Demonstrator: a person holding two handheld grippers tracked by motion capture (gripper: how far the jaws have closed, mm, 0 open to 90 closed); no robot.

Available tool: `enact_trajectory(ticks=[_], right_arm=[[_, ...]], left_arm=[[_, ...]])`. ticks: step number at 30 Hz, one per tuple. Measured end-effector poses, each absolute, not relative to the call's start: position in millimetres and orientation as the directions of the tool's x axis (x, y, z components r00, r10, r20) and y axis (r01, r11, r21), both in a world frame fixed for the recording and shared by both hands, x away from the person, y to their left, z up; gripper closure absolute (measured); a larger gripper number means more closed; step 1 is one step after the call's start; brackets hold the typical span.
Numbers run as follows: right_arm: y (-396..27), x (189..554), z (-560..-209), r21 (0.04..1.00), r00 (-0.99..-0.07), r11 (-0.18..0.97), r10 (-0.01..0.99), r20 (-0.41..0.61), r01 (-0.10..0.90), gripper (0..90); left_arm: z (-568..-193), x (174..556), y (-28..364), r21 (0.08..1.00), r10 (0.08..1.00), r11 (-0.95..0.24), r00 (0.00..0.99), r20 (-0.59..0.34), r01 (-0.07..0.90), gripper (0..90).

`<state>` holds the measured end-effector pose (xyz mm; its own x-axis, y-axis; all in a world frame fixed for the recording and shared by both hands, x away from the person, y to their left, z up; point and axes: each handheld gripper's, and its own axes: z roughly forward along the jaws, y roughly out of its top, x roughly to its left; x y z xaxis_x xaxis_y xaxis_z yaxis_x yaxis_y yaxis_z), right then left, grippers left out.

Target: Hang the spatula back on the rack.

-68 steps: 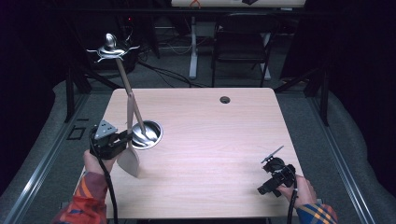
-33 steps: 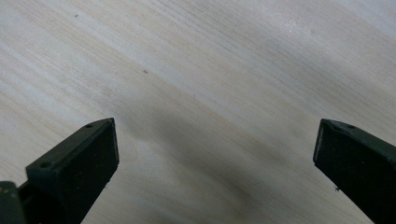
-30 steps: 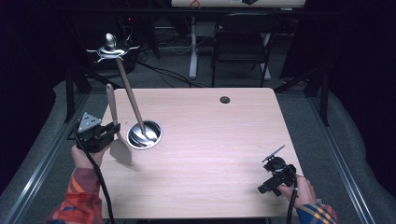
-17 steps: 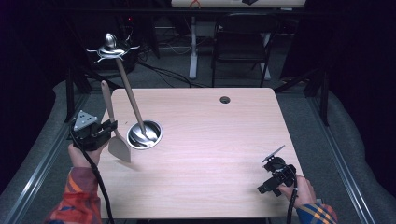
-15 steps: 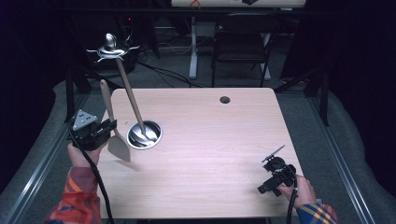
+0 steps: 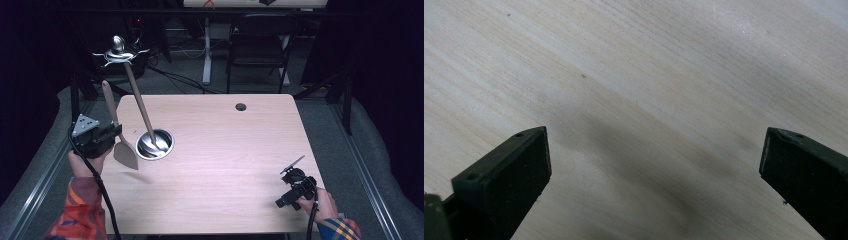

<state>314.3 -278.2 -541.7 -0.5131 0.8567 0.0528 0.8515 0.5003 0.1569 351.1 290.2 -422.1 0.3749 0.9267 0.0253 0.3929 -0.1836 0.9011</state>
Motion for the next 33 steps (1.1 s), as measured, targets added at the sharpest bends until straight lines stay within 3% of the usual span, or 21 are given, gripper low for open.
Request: enact_trajectory(ticks=[12,33], right_arm=[[-277.6,311.9,-543.7,0.184,-0.49,0.471,0.868,0.074,0.863,0.0],[-277.4,312.2,-542.8,0.15,-0.509,0.496,0.859,0.057,0.855,0.0]], left_arm=[[-411.1,354.4,291.4,0.909,0.926,-0.17,0.377,0.015,0.381,77.8],[-391.7,356.6,299.7,0.922,0.924,-0.14,0.382,-0.01,0.362,77.8]])
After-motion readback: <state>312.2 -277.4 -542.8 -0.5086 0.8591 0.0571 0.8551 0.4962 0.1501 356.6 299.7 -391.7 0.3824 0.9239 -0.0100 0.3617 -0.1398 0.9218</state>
